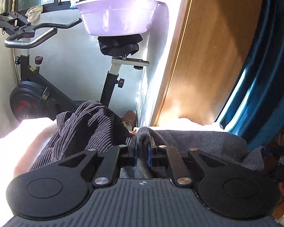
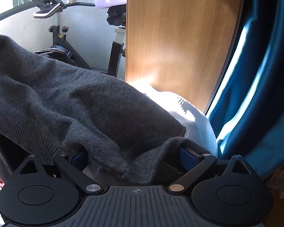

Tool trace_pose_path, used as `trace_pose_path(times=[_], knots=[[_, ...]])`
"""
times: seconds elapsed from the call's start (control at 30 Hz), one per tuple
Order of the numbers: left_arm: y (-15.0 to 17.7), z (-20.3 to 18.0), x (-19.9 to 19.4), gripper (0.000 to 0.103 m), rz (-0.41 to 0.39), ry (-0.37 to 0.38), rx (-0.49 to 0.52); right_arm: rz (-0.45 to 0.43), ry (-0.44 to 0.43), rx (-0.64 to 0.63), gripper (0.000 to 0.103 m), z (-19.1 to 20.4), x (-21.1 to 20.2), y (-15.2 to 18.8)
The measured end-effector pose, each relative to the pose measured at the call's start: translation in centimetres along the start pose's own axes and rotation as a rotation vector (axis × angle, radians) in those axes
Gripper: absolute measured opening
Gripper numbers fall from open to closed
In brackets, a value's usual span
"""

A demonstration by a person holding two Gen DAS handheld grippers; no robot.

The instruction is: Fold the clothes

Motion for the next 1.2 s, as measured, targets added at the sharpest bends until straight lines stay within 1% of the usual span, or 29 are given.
trace_pose_path(times=[0.07, 0.1, 0.13, 0.17, 0.2, 0.27, 0.3, 0.33, 0.37, 0.43, 0.53, 0.57, 0.6, 0.67, 0.73, 0.8, 0.87, 0.97, 1.07, 1.2], knots=[[0.8, 0.3, 0.5, 0.011, 0.024, -0.019, 0.021, 0.027, -0.003, -0.032, 0.086, 0.7, 0.8, 0.3], [1.1, 0.3, 0.6, 0.011, 0.031, -0.019, 0.02, 0.038, -0.004, -0.05, 0.08, 1.1, 1.1, 0.4], [1.5, 0.4, 0.5, 0.011, 0.034, -0.018, 0.012, 0.041, -0.006, -0.056, 0.063, 1.4, 1.2, 0.4], [1.9, 0.5, 0.6, 0.011, 0.037, -0.017, 0.006, 0.037, -0.009, -0.051, 0.053, 1.5, 1.1, 0.2], [2.1, 0.6, 0.8, 0.011, 0.041, -0.02, 0.005, 0.033, -0.012, -0.046, 0.049, 1.7, 1.0, 0.0], [2.6, 0.6, 1.2, 0.02, 0.052, -0.026, 0.004, 0.006, -0.018, -0.01, 0.034, 1.5, 0.5, -0.6], [2.8, 0.6, 1.6, 0.024, 0.068, -0.028, 0.008, -0.011, -0.021, 0.013, 0.031, 1.4, 0.1, -0.9], [3.1, 0.6, 2.0, 0.03, 0.083, -0.03, 0.012, -0.024, -0.024, 0.038, 0.026, 1.1, -0.1, -1.3], [3.3, 0.5, 2.3, 0.038, 0.094, -0.026, 0.013, -0.034, -0.029, 0.067, 0.023, 0.8, -0.4, -1.6], [3.8, 0.4, 2.9, 0.042, 0.114, -0.004, 0.005, -0.054, -0.048, 0.136, 0.022, 0.0, -0.9, -2.4], [4.3, 0.4, 3.7, 0.04, 0.141, 0.039, -0.053, -0.075, -0.07, 0.214, 0.02, -0.9, -1.6, -3.1], [4.3, 0.3, 3.8, 0.023, 0.138, 0.062, -0.078, -0.075, -0.074, 0.231, 0.02, -1.1, -1.7, -3.3], [4.3, 0.2, 3.8, 0.012, 0.133, 0.082, -0.102, -0.072, -0.075, 0.241, 0.02, -1.2, -1.6, -3.4], [4.0, 0.0, 3.3, 0.009, 0.102, 0.106, -0.146, -0.07, -0.077, 0.251, 0.02, -1.3, -1.5, -3.8], [3.3, -0.1, 1.9, 0.008, 0.044, 0.135, -0.199, -0.074, -0.082, 0.26, 0.019, -1.3, -1.5, -4.2], [2.6, 0.0, 0.4, 0.008, -0.016, 0.166, -0.257, -0.096, -0.094, 0.27, 0.018, -1.1, -2.0, -4.6], [1.9, 0.4, -1.4, 0.008, -0.084, 0.221, -0.321, -0.126, -0.108, 0.284, 0.018, -1.0, -2.6, -5.3], [0.8, 0.8, -4.2, 0.008, -0.198, 0.275, -0.374, -0.187, -0.15, 0.327, 0.018, -1.5, -4.4, -6.9], [-1.0, 0.7, -7.0, 0.008, -0.307, 0.283, -0.365, -0.262, -0.204, 0.361, 0.017, -2.0, -6.4, -8.7], [-3.3, -0.2, -9.8, 0.008, -0.42, 0.316, -0.342, -0.343, -0.266, 0.361, 0.017, -2.3, -8.6, -11.3]])
Point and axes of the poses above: each gripper's, at about its wrist camera, not at the fingertips, and x roughly the way its jaws point, z to its left, y to its underside, the point moved 4 cm from there along x, roughly the way its jaws point, and after that the axes turned 2 degrees about z, right-handed, at the moved point
